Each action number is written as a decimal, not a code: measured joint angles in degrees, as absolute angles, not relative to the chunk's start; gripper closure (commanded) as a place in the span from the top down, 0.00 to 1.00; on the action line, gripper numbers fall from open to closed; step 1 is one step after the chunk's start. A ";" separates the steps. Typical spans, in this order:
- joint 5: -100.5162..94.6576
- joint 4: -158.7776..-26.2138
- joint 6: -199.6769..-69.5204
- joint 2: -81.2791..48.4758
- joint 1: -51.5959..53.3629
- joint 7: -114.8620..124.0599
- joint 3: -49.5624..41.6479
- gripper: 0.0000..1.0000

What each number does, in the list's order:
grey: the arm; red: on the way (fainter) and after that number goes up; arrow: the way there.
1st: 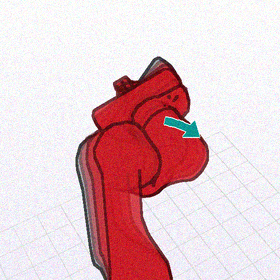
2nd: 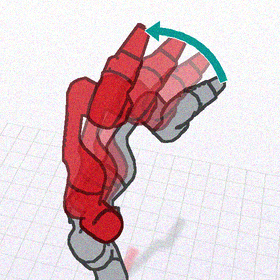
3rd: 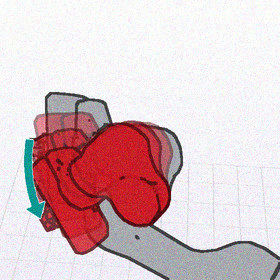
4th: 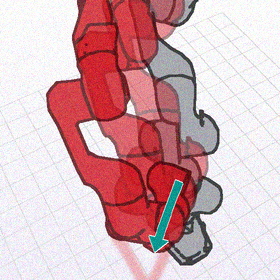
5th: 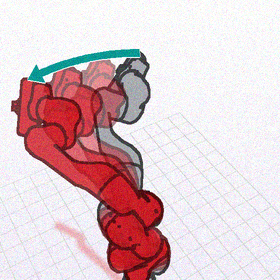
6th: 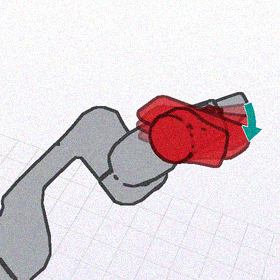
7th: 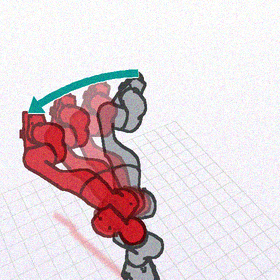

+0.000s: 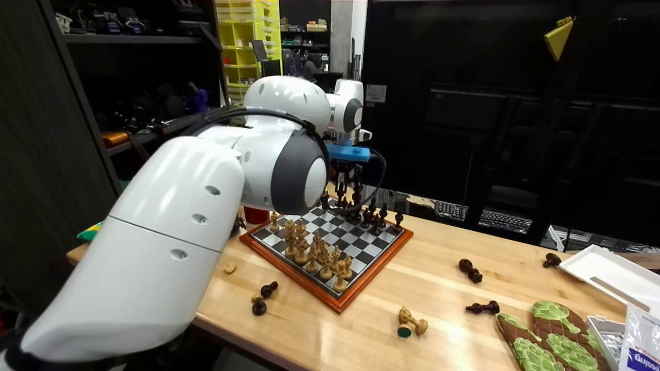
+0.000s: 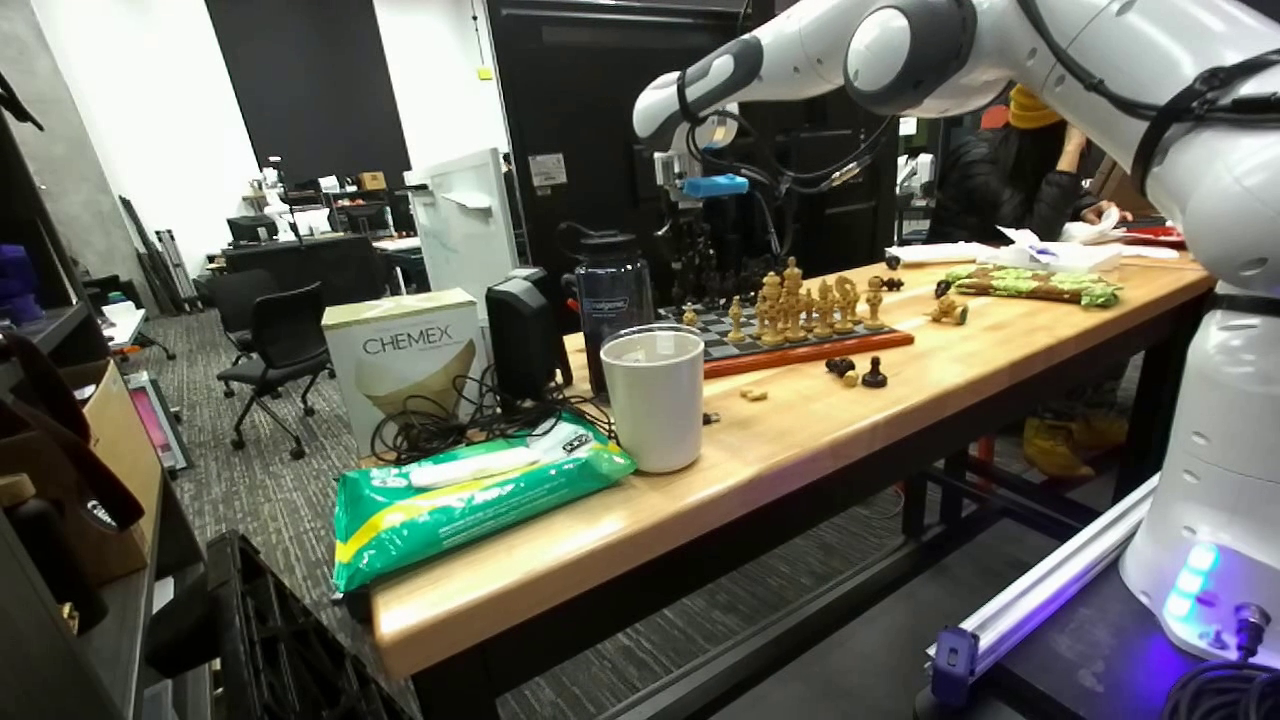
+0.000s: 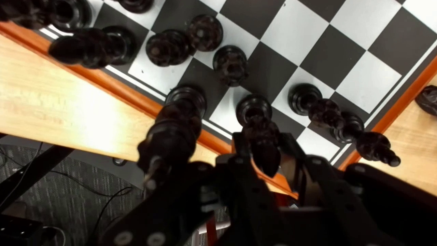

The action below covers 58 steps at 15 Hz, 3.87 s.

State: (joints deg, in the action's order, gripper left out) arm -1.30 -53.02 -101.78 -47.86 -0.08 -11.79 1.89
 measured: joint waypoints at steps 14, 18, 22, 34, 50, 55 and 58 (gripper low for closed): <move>-1.77 -47.63 -100.65 -51.57 -0.10 -13.07 1.67 0.58; -1.77 -47.02 -100.03 -51.80 -0.09 -13.07 1.67 0.84; -1.77 -46.56 -99.52 -51.89 -0.09 -13.07 1.67 0.80; -1.77 -44.92 -98.23 -52.56 -0.08 -13.14 1.67 0.54; -1.89 -43.16 -97.58 -52.49 0.75 -13.10 1.67 0.45; -2.43 -41.02 -96.25 -52.15 2.00 -12.97 1.67 0.36; -2.45 -39.43 -93.75 -51.05 2.86 -12.89 1.68 0.33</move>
